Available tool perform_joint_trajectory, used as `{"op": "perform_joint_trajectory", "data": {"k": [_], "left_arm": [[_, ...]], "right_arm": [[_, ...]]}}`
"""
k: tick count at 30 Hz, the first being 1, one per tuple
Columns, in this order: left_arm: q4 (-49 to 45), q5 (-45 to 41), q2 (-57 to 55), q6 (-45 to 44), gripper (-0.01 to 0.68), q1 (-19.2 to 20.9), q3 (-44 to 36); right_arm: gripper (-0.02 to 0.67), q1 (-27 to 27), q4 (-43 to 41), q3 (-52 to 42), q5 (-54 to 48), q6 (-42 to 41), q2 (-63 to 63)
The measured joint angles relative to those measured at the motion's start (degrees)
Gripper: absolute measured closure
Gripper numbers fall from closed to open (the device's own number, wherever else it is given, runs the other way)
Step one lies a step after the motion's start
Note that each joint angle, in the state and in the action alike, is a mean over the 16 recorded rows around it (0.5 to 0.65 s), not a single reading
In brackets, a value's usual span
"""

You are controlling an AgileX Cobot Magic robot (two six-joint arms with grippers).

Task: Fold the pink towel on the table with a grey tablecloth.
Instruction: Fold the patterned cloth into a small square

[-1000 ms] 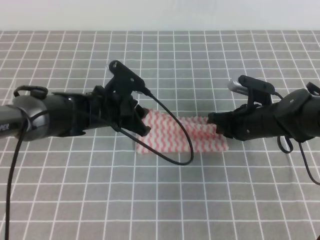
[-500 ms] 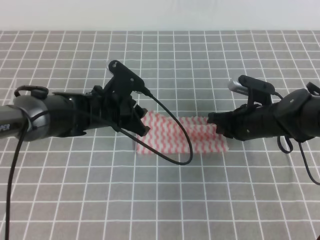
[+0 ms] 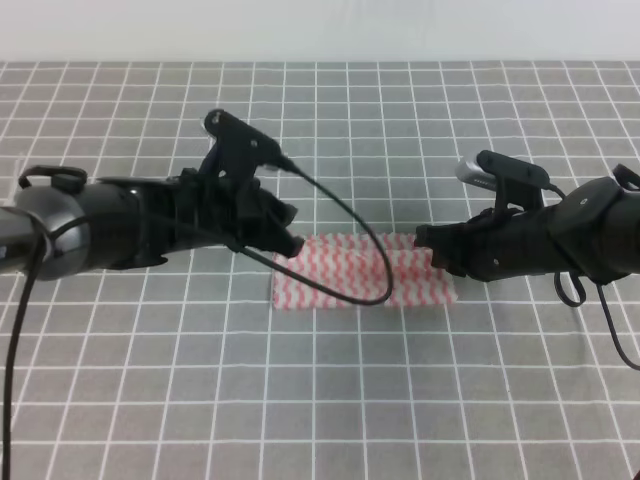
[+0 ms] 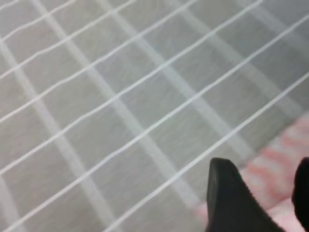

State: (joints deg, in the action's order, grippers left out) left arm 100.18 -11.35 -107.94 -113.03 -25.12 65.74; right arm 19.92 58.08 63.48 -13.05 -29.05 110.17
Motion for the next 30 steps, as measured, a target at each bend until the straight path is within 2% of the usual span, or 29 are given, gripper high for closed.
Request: {"op": "perform_joint_trajectory", "data": {"k": [6, 13, 23, 30], "left_arm": [[-1.46, -6.97, 0.31, 3.55, 0.427, 0.0, -0.99], [-3.77, -12.79, -1.65, 3.93, 0.498, 0.0, -2.48], [-4.68, -13.04, -5.16, 2.18, 0.57, 0.0, -3.2], [-4.67, -12.57, -5.88, 1.83, 0.573, 0.0, -3.19]], "right_arm": [[0.664, 0.01, 0.0, 0.1, -0.09, 0.0, 0.06], [0.663, 0.02, 0.06, 0.55, -0.36, 0.0, 0.12], [0.653, 0.02, 0.61, 1.09, -0.63, 0.0, 0.07], [0.591, 0.02, 1.64, 1.1, -0.05, 0.0, 0.07]]}}
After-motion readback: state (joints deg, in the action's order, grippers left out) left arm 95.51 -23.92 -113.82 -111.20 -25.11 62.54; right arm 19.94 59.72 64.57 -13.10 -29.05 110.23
